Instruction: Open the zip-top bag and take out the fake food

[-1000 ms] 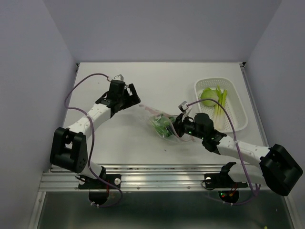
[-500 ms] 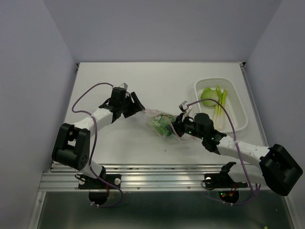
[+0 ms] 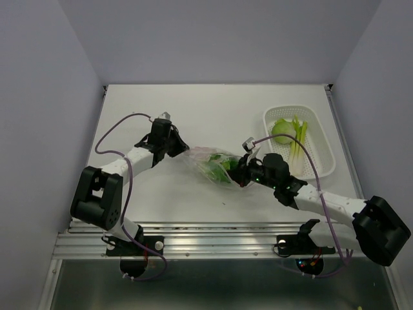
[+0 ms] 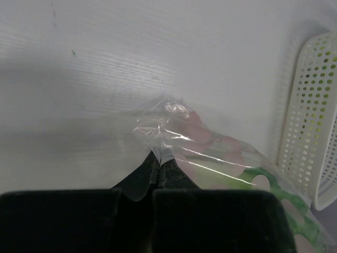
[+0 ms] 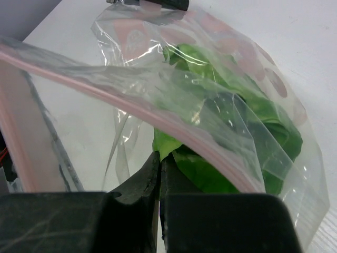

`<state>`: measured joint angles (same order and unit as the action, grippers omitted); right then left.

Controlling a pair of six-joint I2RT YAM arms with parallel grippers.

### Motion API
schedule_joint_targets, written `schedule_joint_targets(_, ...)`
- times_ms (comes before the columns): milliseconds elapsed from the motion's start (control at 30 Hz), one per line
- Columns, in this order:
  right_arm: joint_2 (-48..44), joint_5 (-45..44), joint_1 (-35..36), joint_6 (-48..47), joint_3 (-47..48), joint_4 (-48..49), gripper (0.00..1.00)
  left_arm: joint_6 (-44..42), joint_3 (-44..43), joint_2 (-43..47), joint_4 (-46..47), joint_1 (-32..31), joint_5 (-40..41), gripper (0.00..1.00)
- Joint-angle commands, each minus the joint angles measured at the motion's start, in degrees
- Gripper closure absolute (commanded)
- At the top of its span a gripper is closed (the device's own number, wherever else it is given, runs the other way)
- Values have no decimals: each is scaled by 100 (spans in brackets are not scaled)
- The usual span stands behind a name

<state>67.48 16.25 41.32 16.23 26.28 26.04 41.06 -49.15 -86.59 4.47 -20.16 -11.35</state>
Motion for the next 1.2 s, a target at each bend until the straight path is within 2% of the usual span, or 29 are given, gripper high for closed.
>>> schedule_joint_targets(0,-480,18,52,-155,210,16,99,113,-253,-139,-227,21,1045,100)
schedule_joint_targets(67,-657,80,52,-138,246,-55,99,174,-323,-288,-332,21,1379,100)
schedule_joint_targets(267,-1263,168,52,-50,149,-108,99,245,-455,-543,-420,39,1680,100)
schedule_joint_targets(700,-2151,203,52,117,61,50,99,218,-508,-640,-948,109,2637,100)
schedule_joint_targets(1167,-2881,-1386,52,355,44,138,99,210,-429,-649,-1370,425,3403,100)
